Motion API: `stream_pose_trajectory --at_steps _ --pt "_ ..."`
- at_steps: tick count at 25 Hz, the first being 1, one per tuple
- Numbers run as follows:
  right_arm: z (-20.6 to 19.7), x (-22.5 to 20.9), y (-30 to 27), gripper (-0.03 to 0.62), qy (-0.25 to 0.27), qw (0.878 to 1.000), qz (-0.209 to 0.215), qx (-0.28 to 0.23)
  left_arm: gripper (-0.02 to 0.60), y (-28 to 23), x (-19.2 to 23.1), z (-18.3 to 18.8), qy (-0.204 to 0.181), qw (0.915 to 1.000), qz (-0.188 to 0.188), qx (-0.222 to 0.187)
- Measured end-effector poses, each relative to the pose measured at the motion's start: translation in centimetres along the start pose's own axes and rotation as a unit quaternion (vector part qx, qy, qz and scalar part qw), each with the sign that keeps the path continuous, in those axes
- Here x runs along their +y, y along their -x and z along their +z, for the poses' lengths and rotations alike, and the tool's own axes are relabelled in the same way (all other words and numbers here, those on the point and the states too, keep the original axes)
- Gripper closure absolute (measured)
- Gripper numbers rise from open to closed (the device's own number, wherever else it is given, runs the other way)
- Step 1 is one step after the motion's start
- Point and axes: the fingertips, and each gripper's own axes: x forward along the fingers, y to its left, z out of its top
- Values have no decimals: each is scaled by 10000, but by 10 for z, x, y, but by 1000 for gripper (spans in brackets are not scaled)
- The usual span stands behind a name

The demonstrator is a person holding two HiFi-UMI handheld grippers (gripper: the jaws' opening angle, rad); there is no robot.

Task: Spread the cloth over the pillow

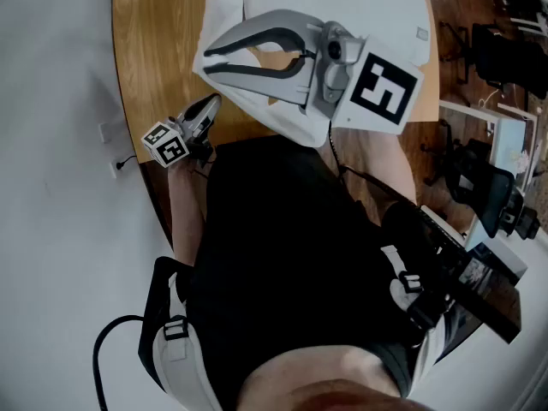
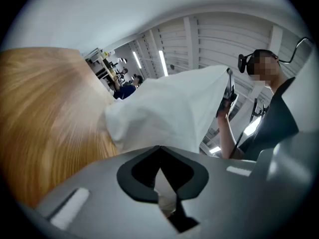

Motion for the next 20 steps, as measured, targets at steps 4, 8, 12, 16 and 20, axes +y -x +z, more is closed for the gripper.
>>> stream_pose_trajectory --at_steps 4,8,12,16,20 --pt "77 -24 -14 546 608 9925 321 -1008 578 44 -22 43 -131 9948 13 -1006" --pt "-73 -151 -35 534 614 9720 -1693 1511 578 100 -9 42 -102 9896 718 -1240" --pt "-239 -189 -57 286 239 9166 -2295 3266 578 135 22 15 228 9844 1530 -843" --pt "-257 -125 -19 287 -3 9142 -2398 3268 578 140 33 4 369 9842 1544 -788" --pt "-347 -27 91 362 -1679 8798 -2580 3623 578 129 37 0 393 9874 1424 -572"
